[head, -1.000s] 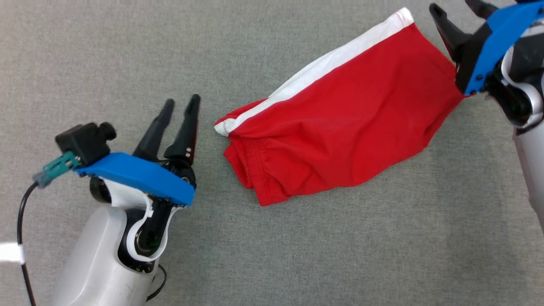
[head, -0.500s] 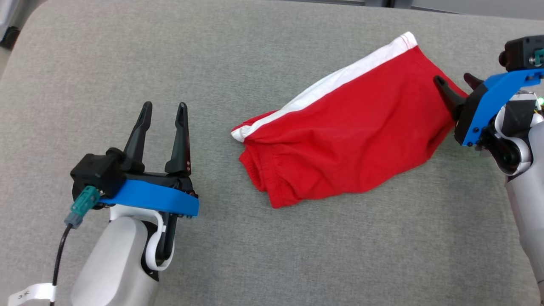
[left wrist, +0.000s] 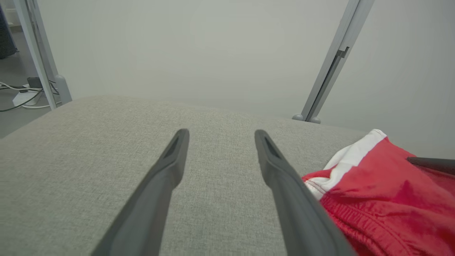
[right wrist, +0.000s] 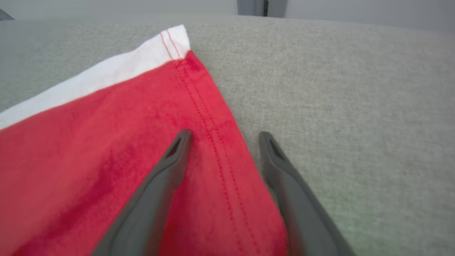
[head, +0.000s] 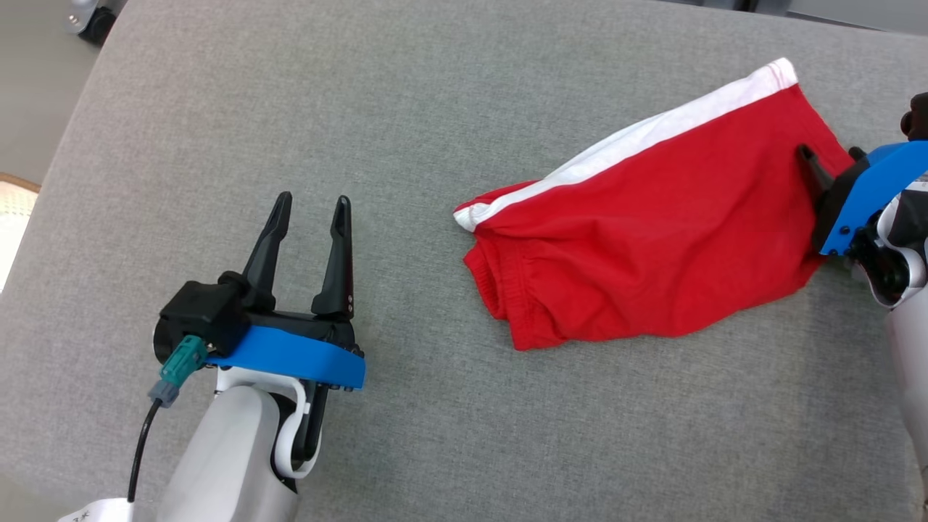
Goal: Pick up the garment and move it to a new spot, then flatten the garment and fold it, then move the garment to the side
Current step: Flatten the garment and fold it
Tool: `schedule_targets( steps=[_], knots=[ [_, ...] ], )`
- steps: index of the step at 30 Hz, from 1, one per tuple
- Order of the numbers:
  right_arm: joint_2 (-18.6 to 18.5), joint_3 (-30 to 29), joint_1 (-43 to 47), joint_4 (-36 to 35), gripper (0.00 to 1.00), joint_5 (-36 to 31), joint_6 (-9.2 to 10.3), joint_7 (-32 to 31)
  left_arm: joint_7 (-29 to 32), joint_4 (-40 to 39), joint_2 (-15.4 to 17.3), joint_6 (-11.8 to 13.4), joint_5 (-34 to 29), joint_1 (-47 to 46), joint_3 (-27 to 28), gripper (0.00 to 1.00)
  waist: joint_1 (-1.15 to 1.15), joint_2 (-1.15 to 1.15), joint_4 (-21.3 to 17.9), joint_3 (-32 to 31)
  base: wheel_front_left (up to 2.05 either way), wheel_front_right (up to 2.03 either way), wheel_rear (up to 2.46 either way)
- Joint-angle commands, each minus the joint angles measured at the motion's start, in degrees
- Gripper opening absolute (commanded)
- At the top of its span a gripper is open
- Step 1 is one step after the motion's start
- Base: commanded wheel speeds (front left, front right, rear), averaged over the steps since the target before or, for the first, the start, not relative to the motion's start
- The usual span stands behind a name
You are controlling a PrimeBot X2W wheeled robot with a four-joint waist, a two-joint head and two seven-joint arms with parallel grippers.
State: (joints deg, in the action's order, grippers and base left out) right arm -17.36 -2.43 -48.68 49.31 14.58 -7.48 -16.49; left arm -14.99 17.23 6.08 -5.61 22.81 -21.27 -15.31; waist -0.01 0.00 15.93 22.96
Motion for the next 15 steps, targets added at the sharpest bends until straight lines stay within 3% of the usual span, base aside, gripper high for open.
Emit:
schedule_targets(
  steps=[1, 4, 5, 6, 7, 9, 15],
  knots=[
    [0.4, -0.2, -0.2, 1.3, 1.00, -1.1, -0.03, -0.4, -0.2, 0.3, -0.3, -0.3, -0.4, 0.4, 0.4, 1.00, 0.01, 0.00, 0.4, 0.2, 0.00, 0.00, 0.00],
    [1.8, 0.0, 0.2, 4.3, 1.00, -2.6, -0.03, -2.5, -0.2, 0.9, -0.7, -0.8, -0.9, 0.6, 0.6, 1.00, 0.01, 0.00, 0.6, 0.3, 0.00, 0.00, 0.00],
    [2.4, 0.5, 0.4, 4.9, 0.90, -2.9, -0.07, -3.4, -0.3, 1.0, -0.8, -0.9, -0.9, 0.6, 0.8, 1.00, 0.01, 0.00, 0.5, 0.3, 0.00, 0.00, 0.00],
    [2.9, 1.2, 0.5, 5.5, 0.31, -2.8, -0.10, -4.3, -0.2, 1.2, -1.0, -1.0, -1.1, 0.6, 0.9, 1.00, 0.01, 0.00, 0.4, 0.3, 0.00, 0.00, 0.00],
    [3.5, 2.3, 0.6, 5.7, 0.00, -2.3, -0.13, -5.1, -0.2, 1.2, -1.1, -1.1, -1.3, 0.5, 1.1, 1.00, 0.01, 0.00, 0.1, 0.3, 0.00, 0.00, 0.00],
    [3.9, 5.0, 1.1, 4.9, 0.00, -1.5, -0.21, -5.5, -0.2, 1.3, -1.1, -1.2, -1.5, 0.7, 1.5, 1.00, 0.01, 0.00, -0.7, 0.0, 0.00, 0.00, 0.00],
    [0.2, 8.3, 2.3, -0.1, 0.00, 2.4, 0.00, -2.0, -0.2, 2.4, -0.5, -1.5, -2.4, 1.3, 2.5, 1.00, 0.01, 0.00, -3.8, -2.5, 0.00, 0.00, 0.00]
  ],
)
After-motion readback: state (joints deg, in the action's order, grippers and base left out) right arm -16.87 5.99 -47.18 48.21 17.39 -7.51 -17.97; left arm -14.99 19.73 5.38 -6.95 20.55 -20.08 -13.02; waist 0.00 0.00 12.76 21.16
